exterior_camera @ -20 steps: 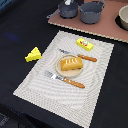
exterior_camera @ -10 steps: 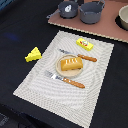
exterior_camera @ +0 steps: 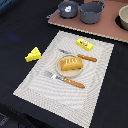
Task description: Interact with the objects in diverse but meaningful ways.
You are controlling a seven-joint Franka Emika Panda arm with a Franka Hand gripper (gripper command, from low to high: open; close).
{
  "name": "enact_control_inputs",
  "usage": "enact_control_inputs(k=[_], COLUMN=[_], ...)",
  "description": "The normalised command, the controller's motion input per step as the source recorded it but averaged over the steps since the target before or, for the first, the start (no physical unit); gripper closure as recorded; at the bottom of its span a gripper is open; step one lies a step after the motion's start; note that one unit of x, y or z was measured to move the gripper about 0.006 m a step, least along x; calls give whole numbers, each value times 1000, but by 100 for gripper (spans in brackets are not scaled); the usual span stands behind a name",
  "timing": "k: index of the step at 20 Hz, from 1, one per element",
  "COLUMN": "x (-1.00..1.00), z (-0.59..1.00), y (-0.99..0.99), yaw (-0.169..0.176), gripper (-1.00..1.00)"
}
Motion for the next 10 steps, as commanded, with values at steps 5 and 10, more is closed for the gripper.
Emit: enact_control_inputs(k=[5, 10], x=[6, 18], z=[-1, -71], y=[-1000, -1000], yaw=[0, 0], gripper=[-100, -100])
